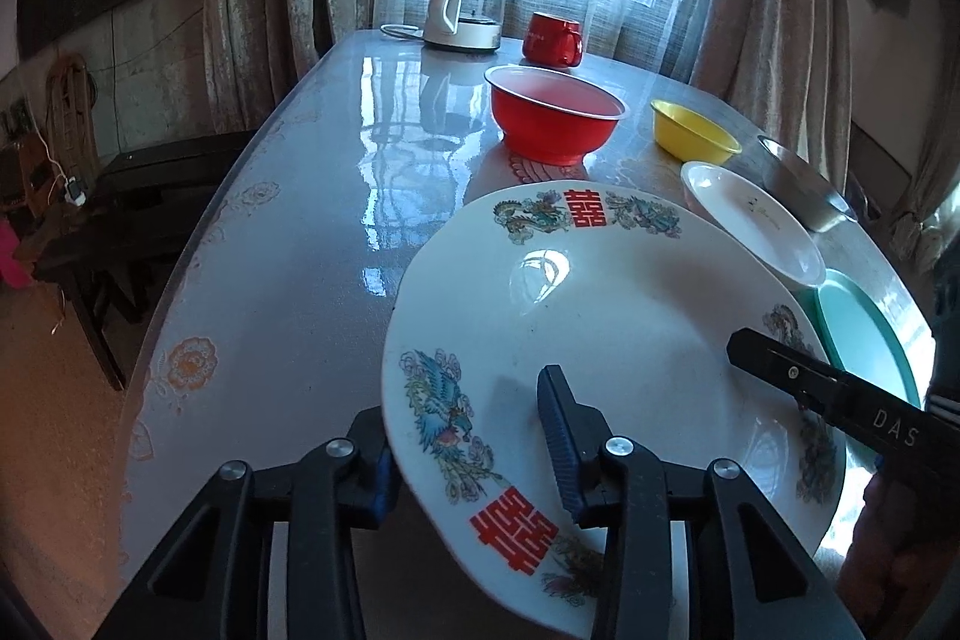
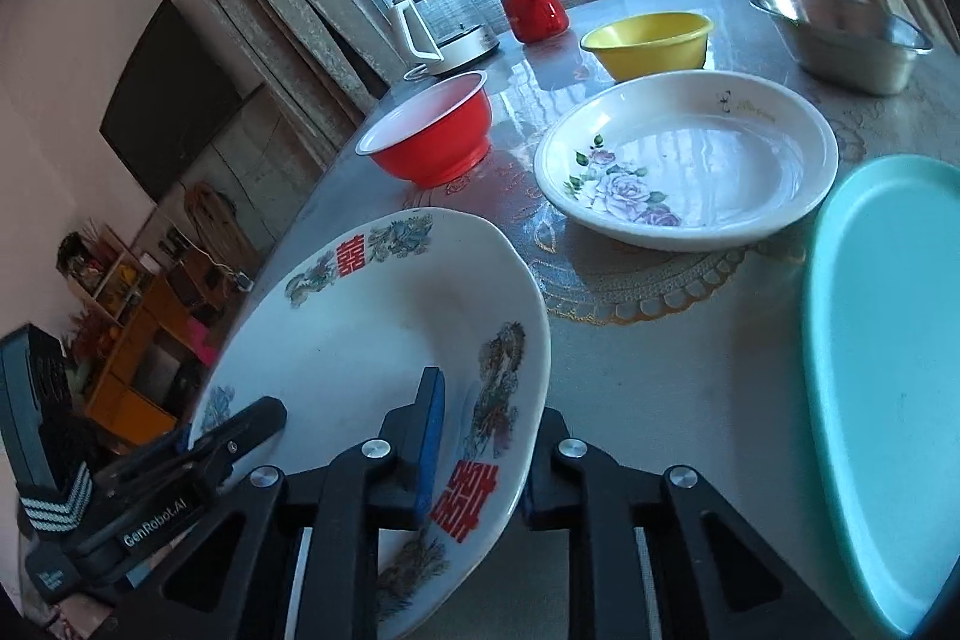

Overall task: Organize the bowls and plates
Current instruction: 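Lift the red-character plate with both tools and carry it toward the teal plate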

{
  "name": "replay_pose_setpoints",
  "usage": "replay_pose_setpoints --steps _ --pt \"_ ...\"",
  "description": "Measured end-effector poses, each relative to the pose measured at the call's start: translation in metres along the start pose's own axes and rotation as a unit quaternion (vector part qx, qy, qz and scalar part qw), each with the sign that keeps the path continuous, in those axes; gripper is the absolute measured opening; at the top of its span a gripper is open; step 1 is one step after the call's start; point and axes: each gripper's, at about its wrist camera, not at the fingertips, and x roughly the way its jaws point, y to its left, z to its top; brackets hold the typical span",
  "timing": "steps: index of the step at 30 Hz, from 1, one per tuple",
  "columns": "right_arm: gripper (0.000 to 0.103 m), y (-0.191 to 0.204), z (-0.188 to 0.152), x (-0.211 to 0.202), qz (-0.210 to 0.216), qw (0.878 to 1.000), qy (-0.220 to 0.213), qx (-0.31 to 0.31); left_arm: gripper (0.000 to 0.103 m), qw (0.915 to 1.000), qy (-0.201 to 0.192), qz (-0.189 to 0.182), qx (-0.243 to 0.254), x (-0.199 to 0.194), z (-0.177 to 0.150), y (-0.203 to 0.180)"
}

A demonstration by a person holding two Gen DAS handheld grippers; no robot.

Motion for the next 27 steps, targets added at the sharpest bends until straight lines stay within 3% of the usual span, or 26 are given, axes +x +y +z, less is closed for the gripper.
replay_pose_setpoints --steps 13,18,20,27 --pt "0.021 0.005 -0.002 -0.001 0.004 1.000 0.006 -0.020 0.045 0.9997 0.000 0.023 0.004 -0.001 0.001 -0.005" --pt "0.023 0.007 -0.003 -0.001 0.008 1.000 0.007 -0.026 0.059 0.9996 0.004 0.016 0.022 0.004 0.002 -0.011" --pt "0.026 0.007 -0.003 -0.001 0.012 1.000 0.008 -0.027 0.060 0.9996 0.003 0.023 0.019 0.004 0.002 -0.013" --pt "0.023 0.007 -0.005 -0.001 0.010 1.000 0.006 -0.028 0.046 0.9989 -0.012 0.043 0.015 -0.001 0.001 -0.010"
